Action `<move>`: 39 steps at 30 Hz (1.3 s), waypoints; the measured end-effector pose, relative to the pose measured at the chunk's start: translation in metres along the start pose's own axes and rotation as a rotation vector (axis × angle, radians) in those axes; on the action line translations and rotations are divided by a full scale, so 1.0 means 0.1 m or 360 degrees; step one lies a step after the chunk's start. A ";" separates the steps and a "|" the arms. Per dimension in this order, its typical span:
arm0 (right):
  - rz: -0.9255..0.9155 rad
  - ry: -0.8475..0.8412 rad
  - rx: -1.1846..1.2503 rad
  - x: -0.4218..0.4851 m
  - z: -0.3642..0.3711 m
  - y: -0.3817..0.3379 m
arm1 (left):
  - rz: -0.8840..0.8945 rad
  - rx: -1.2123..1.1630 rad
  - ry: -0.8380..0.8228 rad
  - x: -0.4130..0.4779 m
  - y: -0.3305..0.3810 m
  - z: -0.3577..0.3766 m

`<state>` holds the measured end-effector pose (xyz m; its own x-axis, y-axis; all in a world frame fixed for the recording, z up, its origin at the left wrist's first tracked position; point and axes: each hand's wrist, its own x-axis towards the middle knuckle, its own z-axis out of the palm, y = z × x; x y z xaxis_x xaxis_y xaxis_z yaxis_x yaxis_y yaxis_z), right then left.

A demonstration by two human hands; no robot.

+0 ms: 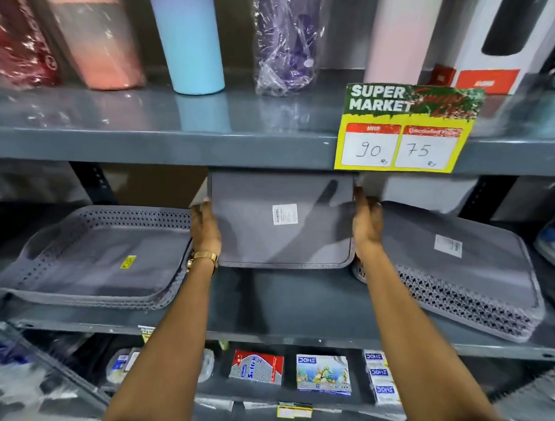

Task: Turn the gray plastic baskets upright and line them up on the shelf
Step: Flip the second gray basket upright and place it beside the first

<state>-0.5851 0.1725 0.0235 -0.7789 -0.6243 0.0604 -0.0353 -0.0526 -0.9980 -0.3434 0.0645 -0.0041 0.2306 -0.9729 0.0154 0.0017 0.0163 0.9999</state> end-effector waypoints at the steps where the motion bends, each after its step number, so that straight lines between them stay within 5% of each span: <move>1: 0.0038 0.0013 0.0069 -0.02 -0.03 -0.03 | -0.0042 -0.0130 -0.0009 0.02 0.04 -0.02; 5: 0.0423 0.0006 0.0301 -0.06 -0.16 0.01 | -0.0190 -0.0381 -0.0080 0.09 0.13 -0.23; 10: 0.0687 -0.0123 0.0383 -0.16 -0.35 0.24 | -0.0298 -0.0296 -0.0488 0.07 0.09 -0.51; 14: 0.0679 -0.0228 0.0255 -0.25 -0.41 0.34 | -0.0274 0.0391 -0.0475 0.09 0.10 -0.59; 19: 0.0552 -0.0172 -0.0239 -0.38 -0.40 0.33 | -0.0004 0.0704 -0.0600 0.00 0.01 -0.72; 27: 0.0429 -0.0199 -0.0705 -0.67 -0.32 0.61 | 0.0575 0.2144 -0.0534 -0.37 -0.04 -0.81; 39: 0.0320 -0.0207 -0.0817 -0.86 -0.25 0.68 | 0.0507 0.2296 -0.0311 -0.58 -0.04 -0.83</move>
<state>-0.5362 0.2421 -0.0504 -0.7191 -0.6757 -0.1623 -0.2196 0.4425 -0.8695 -0.2763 0.1396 -0.0090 -0.0948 -0.9891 0.1129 -0.9897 0.1059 0.0965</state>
